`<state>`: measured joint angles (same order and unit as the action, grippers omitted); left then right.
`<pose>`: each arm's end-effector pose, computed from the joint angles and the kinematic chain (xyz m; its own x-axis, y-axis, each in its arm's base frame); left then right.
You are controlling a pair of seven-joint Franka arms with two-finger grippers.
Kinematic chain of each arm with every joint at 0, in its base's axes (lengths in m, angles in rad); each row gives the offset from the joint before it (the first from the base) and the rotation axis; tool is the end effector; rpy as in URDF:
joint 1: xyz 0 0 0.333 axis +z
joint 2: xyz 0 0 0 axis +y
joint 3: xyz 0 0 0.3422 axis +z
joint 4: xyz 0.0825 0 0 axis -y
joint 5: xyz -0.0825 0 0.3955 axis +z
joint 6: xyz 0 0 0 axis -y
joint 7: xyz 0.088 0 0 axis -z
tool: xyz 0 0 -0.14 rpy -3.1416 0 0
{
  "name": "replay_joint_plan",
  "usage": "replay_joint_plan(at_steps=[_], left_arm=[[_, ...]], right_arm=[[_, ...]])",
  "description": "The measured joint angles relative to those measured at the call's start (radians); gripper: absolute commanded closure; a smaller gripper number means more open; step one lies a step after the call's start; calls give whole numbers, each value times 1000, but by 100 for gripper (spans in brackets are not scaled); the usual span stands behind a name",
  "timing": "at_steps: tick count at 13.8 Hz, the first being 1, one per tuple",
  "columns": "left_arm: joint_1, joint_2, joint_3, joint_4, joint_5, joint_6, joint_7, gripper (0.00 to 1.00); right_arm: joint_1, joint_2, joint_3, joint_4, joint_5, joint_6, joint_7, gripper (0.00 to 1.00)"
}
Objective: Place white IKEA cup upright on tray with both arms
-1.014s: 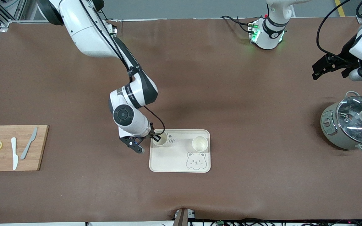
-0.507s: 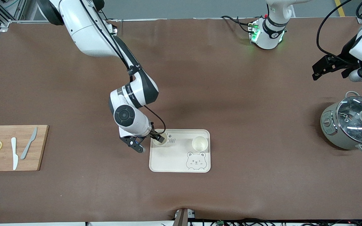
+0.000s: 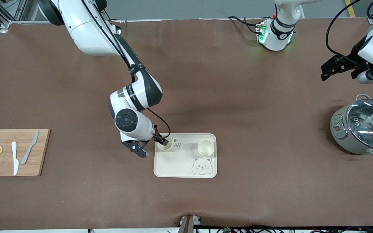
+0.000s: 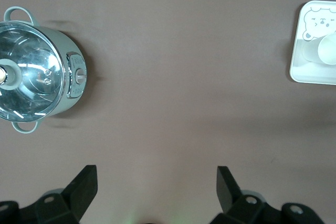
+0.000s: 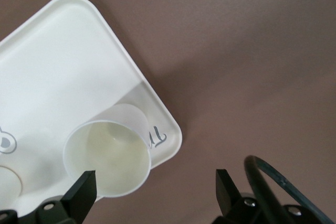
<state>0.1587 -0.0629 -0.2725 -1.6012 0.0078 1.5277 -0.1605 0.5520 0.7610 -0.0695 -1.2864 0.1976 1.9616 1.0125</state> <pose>0.5367 -0.0650 0.6328 0.9988 0.0477 -0.0088 0.0475 -0.9985 -0.0265 0.6602 0.3801 0.2705 0.8174 -0.5550 -0.1543 -0.5608 -0.8279 0.0067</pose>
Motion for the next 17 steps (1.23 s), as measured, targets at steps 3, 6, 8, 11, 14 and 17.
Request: replay_joint_plan(at_steps=[3,6,8,11,14,17], left_arm=[[2,0,0,0,0,0,0,0],[6,1,1,0,0,0,0,0],[6,3,1,0,0,0,0,0],[6,4,2,0,0,0,0,0],[6,4,2,0,0,0,0,0],[6,5,2,0,0,0,0,0]], right_arm=[[-10,-9,-10,98,0,-161,0,0],[-52,-37,-12,156,0,-244,-8,0],[-85,-86,-12,157,0,-277,-63,0],[-121,-182,-12,117,0,-331,-110,0],[-146,-297,-13,4,-1,-341,-188,0],[-193,-420,-15,-121,-38,-343,-286,0]])
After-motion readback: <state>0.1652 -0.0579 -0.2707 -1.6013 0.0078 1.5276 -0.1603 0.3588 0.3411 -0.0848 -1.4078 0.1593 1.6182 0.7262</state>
